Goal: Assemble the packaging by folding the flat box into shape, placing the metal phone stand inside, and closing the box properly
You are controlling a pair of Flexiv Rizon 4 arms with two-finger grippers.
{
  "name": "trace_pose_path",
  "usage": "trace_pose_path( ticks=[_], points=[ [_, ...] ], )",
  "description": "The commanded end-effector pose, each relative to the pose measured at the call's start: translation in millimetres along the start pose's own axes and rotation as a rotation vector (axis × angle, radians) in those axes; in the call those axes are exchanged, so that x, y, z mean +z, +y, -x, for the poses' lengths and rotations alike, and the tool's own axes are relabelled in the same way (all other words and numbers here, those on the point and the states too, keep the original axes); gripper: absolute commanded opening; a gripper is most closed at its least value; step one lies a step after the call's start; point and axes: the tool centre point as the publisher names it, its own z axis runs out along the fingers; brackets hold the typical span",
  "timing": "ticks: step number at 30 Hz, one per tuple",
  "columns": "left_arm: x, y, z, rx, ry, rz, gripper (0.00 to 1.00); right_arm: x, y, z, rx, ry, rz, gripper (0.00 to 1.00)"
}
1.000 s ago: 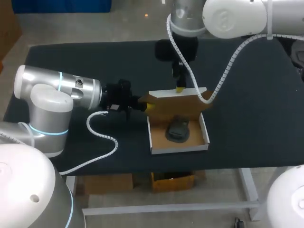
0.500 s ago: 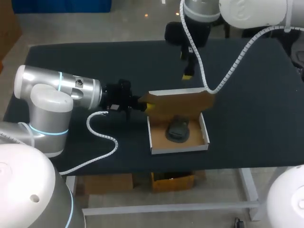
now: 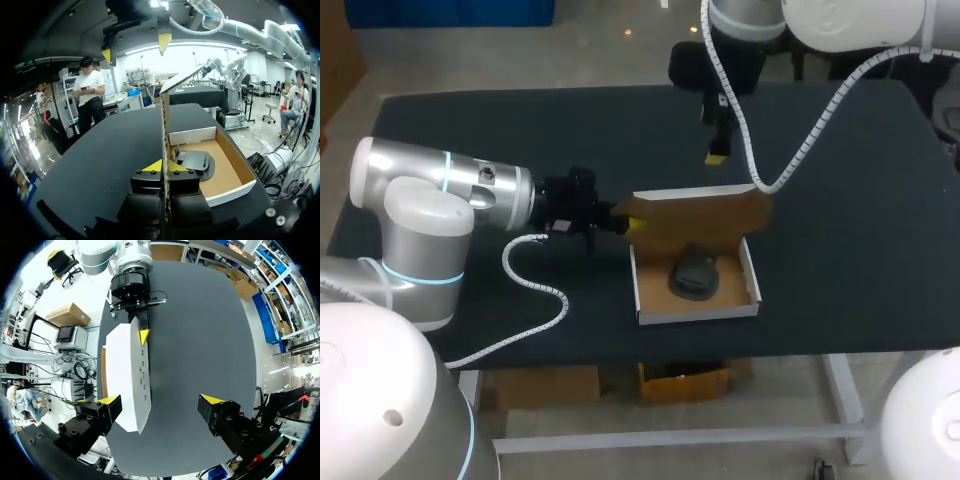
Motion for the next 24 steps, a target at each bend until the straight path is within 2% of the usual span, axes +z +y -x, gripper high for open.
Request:
trace_pose_path(
  ticks=[1,7,13,16,20,24],
  points=[
    [0,0.8,-0.3,0.001,0.000,-0.002,0.00,-1,0,0,0.000,0.001,0.001,1.00],
    [0,0.8,-0.3,0.001,0.000,-0.002,0.00,1,-9,1,0.082,0.005,-0.061,1.00],
    [1,1.6,-3.3,0.063,-0.028,0.012,0.00,-1,-19,-3,0.161,0.008,-0.019,1.00],
    [1,0.1,-7.6,0.112,-0.027,0.012,0.00,-1,-24,-7,0.228,0.007,-0.008,1.00],
    [1,-1.7,-11.4,0.171,-0.038,0.024,0.00,-3,-30,-13,0.322,0.017,0.047,1.00],
    [1,-1.5,-14.7,0.230,-0.058,0.033,0.00,-3,-35,-19,0.423,0.050,0.052,1.00]
  ],
)
